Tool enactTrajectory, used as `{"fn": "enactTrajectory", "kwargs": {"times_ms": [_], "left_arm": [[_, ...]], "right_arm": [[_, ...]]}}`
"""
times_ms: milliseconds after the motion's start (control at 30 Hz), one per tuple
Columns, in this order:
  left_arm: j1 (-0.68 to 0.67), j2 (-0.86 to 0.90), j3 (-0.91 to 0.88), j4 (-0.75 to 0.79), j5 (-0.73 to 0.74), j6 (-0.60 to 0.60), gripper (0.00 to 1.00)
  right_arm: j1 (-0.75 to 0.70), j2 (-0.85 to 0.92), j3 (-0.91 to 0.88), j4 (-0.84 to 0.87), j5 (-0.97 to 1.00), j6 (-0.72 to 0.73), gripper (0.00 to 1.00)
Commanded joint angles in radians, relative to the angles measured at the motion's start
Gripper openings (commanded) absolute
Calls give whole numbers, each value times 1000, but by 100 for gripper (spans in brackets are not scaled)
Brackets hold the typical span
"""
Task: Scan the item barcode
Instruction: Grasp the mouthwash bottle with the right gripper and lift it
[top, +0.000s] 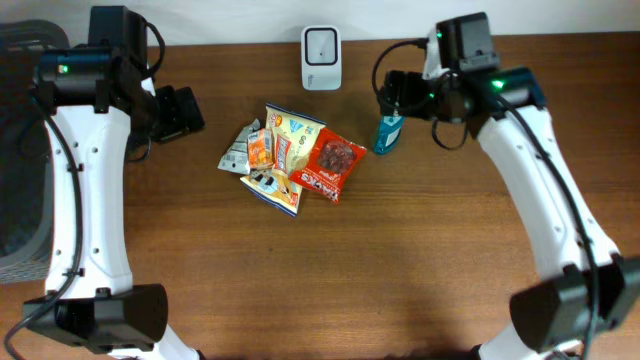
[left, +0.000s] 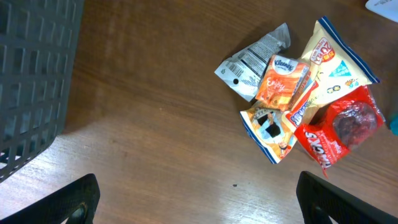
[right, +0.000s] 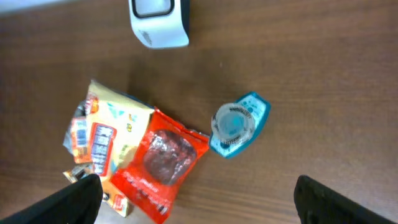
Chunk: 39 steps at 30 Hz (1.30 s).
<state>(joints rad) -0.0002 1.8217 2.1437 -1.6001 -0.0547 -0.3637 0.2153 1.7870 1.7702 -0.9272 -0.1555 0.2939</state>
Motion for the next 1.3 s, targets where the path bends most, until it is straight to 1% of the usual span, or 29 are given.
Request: {"fn": "enactTrajectory", "kwargs": {"times_ms": [0, 33, 67, 100, 133, 167, 200, 333, 400, 500, 533, 633, 700, 767, 867, 900, 933, 967, 1033, 1100, 1133, 1267], "left_arm": [[3, -6, 3, 1, 7, -10, 99], [3, -6, 3, 1, 7, -10, 99], [3, -6, 3, 1, 7, -10, 99], [3, -6, 3, 1, 7, -10, 99], [3, -6, 3, 1, 7, -10, 99], [3, -6, 3, 1, 7, -10, 99], [3, -6, 3, 1, 7, -10, 99], [3, -6, 3, 1, 7, -10, 99], [3, -6, 3, 1, 7, -10, 99], [3, -6, 3, 1, 7, -10, 99], [3, -6, 3, 1, 7, -10, 99], [3, -6, 3, 1, 7, -10, 99], [3, -6, 3, 1, 7, -10, 99], [3, -6, 3, 1, 7, -10, 99], [3, -6, 3, 1, 7, -10, 99], [3, -6, 3, 1, 7, -10, 99], [3, -6, 3, 1, 7, -10, 99], [3, -6, 3, 1, 7, -10, 99], [3, -6, 3, 1, 7, -10, 99], [3, -6, 3, 1, 7, -10, 99], [3, -6, 3, 1, 7, -10, 99], [3, -6, 3, 1, 7, -10, 99]], "right_arm": [[9, 8, 16, 69, 135, -149, 85], [9, 12, 16, 89, 134, -213, 85], [10, 29, 16, 95, 134, -235, 80], [13, 47, 16, 95, 114, -272, 62], [24, 75, 16, 106, 58, -423, 66], [32, 89, 16, 109, 58, -499, 81], [33, 107, 16, 116, 63, -526, 85], [30, 163, 15, 127, 80, -552, 82], [24, 184, 15, 125, 92, -551, 61], [19, 217, 14, 125, 100, -551, 60], [19, 217, 14, 124, 150, -548, 51], [19, 217, 15, 79, 247, -543, 41], [19, 217, 16, 48, 248, -535, 41], [19, 216, 16, 27, 275, -481, 36], [19, 213, 16, -46, 339, -467, 36], [19, 213, 16, -59, 382, -417, 35], [19, 213, 16, -69, 385, -393, 35], [19, 213, 16, -84, 363, -347, 36], [20, 213, 16, -95, 267, -299, 37], [20, 213, 21, -113, 210, -173, 36], [20, 213, 30, -143, 211, -138, 36], [19, 213, 78, -352, 224, -136, 35]]}}
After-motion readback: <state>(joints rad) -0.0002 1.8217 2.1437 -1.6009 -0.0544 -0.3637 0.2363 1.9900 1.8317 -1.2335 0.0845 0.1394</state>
